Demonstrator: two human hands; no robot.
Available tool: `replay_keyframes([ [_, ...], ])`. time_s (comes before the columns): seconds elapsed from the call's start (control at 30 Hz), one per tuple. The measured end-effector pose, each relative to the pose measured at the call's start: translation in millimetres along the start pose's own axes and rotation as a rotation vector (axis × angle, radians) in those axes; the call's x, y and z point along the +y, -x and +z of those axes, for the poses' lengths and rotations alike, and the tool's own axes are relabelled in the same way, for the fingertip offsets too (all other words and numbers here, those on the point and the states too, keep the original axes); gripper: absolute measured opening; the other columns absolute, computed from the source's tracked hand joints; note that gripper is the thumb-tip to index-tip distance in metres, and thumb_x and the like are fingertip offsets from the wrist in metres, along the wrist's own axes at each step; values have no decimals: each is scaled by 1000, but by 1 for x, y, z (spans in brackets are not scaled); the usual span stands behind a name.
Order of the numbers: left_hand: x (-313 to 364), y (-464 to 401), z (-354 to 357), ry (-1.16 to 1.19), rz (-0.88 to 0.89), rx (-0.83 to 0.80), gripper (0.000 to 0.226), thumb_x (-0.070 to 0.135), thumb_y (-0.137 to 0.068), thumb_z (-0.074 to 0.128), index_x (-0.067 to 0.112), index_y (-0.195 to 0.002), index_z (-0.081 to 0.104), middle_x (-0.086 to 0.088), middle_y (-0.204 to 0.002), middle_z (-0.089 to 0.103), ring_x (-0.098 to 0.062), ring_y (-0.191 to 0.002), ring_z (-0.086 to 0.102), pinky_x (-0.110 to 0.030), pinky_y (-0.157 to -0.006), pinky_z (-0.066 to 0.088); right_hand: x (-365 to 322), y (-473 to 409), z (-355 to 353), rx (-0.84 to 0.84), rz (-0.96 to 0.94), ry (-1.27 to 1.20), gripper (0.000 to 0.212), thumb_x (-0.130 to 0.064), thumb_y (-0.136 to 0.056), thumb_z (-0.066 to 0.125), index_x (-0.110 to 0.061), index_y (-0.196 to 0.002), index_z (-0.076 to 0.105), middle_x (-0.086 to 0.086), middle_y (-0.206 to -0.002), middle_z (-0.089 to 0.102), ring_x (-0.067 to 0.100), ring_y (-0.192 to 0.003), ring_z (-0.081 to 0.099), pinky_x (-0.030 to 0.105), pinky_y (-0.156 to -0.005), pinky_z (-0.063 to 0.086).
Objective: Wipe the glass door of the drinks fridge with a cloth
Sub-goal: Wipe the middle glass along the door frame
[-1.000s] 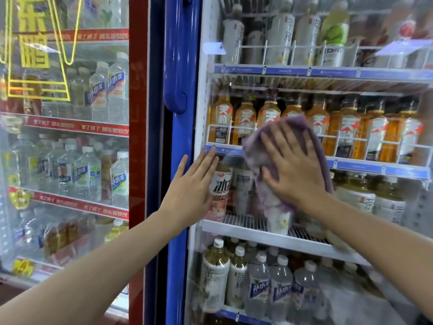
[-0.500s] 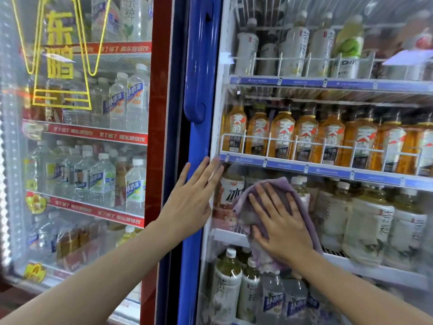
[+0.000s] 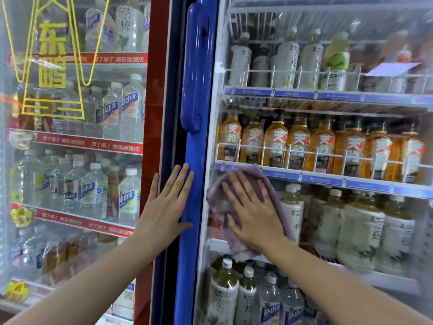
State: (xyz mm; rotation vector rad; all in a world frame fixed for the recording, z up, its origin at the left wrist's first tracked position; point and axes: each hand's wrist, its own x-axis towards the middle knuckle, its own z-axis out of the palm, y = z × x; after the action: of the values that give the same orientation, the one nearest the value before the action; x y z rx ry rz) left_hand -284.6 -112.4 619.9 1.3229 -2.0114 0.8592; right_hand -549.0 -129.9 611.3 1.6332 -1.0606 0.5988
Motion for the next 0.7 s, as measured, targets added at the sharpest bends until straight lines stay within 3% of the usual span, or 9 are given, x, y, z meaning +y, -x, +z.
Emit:
replay_keyframes([
  [0.1,2,1,6,21,-18,2,142,58,-65,92,9,-166,6,-10,-175,-3,-30,-162,-1,-60,-128,13,-19,31,7,-16,-71,8,86,-48,-95,55,-19,-168,20,3,-177,8,22,-164,7,50,-131,-1],
  [0.27,1,0,9,35,-21,39,142,57,-59,95,9,-166,14,-9,-175,5,-32,-161,6,-62,-126,20,6,6,-3,-11,-168,53,83,-51,-96,51,-21,-168,21,3,-177,10,21,-164,5,48,-131,-3],
  [0.5,-1,1,9,64,-15,65,142,54,-57,96,10,-165,16,-9,-175,10,-33,-161,10,-61,-126,24,8,-82,-19,106,122,-12,77,-45,-99,47,-18,-167,23,6,-176,13,23,-164,5,53,-131,5],
  [0.7,-7,1,10,103,8,77,141,54,-52,97,9,-164,24,-10,-173,17,-35,-159,16,-63,-124,25,-24,-84,-9,117,259,-14,77,-45,-100,45,-18,-168,20,9,-177,7,25,-164,1,53,-131,4],
])
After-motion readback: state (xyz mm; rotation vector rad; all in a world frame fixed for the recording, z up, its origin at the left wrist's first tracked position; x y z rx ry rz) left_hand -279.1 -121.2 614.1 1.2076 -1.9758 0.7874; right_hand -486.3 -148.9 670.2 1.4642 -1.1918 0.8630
